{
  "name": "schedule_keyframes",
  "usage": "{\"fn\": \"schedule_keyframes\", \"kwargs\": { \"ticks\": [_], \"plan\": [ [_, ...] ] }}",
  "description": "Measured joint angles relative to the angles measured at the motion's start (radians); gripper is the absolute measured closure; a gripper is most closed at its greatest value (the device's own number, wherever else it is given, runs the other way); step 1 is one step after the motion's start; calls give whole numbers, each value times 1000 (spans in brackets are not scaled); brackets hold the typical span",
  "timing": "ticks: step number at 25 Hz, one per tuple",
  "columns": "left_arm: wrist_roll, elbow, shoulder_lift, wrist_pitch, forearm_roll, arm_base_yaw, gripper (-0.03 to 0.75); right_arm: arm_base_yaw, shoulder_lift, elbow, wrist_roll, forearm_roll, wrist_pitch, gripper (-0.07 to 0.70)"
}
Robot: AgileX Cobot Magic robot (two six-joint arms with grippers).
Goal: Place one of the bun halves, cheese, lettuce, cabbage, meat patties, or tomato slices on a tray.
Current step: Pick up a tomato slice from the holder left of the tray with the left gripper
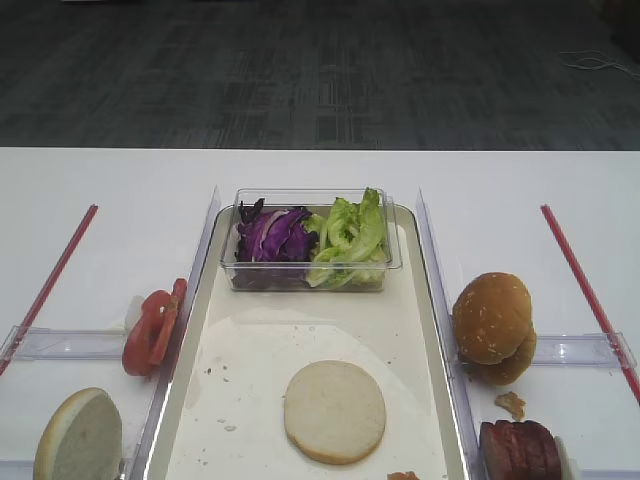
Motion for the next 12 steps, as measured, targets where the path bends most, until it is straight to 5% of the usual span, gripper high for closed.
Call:
{"fn": "schedule_keyframes", "kwargs": {
  "ticks": [12],
  "plan": [
    [0,0,0,0,0,0,300,0,0,0,0,0,0,164]
  ]
}}
